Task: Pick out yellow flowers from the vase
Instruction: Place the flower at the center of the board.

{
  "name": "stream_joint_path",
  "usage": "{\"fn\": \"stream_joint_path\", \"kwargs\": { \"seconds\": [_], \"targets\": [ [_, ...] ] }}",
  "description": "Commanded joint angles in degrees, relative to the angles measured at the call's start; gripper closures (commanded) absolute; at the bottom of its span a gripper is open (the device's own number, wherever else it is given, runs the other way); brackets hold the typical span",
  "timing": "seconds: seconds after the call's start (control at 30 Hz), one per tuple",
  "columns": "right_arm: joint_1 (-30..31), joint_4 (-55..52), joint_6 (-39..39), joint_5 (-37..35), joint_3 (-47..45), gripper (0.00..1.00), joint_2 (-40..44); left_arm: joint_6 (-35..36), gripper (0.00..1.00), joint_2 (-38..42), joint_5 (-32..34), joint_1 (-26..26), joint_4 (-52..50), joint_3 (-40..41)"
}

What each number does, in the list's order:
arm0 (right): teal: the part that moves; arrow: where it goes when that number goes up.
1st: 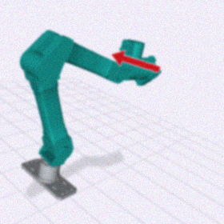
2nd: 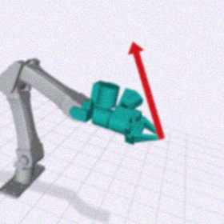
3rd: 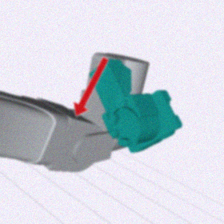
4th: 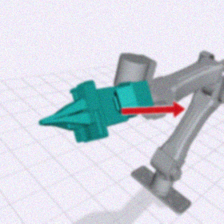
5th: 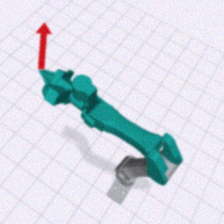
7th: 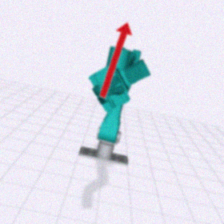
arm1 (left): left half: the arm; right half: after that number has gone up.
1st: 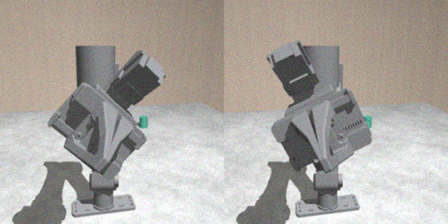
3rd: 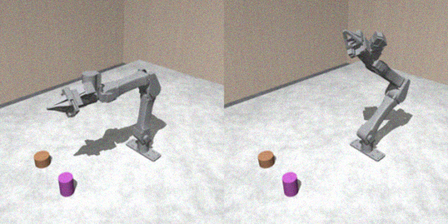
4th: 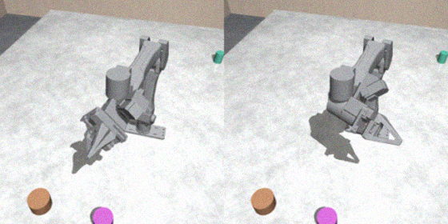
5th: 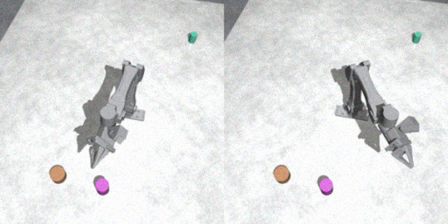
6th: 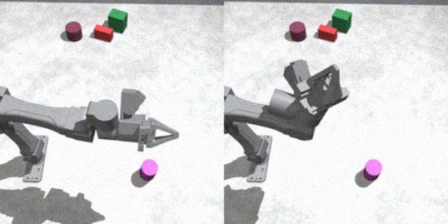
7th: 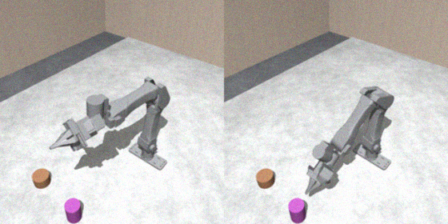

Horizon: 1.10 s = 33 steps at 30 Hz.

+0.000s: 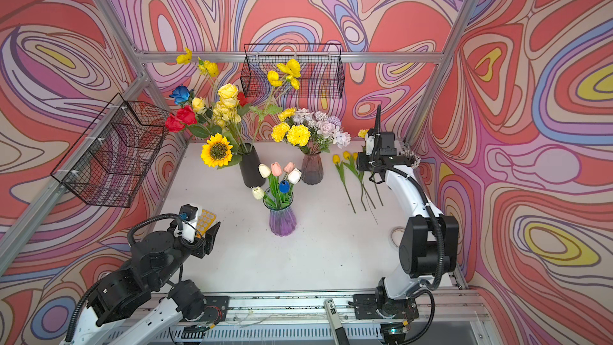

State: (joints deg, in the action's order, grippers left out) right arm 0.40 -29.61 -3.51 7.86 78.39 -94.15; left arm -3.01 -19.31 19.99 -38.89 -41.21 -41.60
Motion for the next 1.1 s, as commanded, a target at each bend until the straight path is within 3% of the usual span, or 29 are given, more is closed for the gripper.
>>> {"fn": "stream_joint_path", "kwargs": {
  "seconds": [0.0, 0.57, 1.07],
  "targets": [
    [-0.48, 2.30, 0.31, 1.59, 0.43, 1.00, -2.50, 0.48, 0.26, 1.00, 0.14, 0.31, 1.38, 1.79],
    [-1.13, 2.30, 1.68, 3.89, 6.74, 1.00, -18.48, 1.12, 0.26, -0.15, -1.62, 0.31, 2.80, 3.34],
    [-1.40, 0.51, 2.84, 3.74, 11.67, 1.00, -26.32, 1.09, 0.25, -0.46, -2.46, 0.31, 2.83, 3.42]
  ]
}}
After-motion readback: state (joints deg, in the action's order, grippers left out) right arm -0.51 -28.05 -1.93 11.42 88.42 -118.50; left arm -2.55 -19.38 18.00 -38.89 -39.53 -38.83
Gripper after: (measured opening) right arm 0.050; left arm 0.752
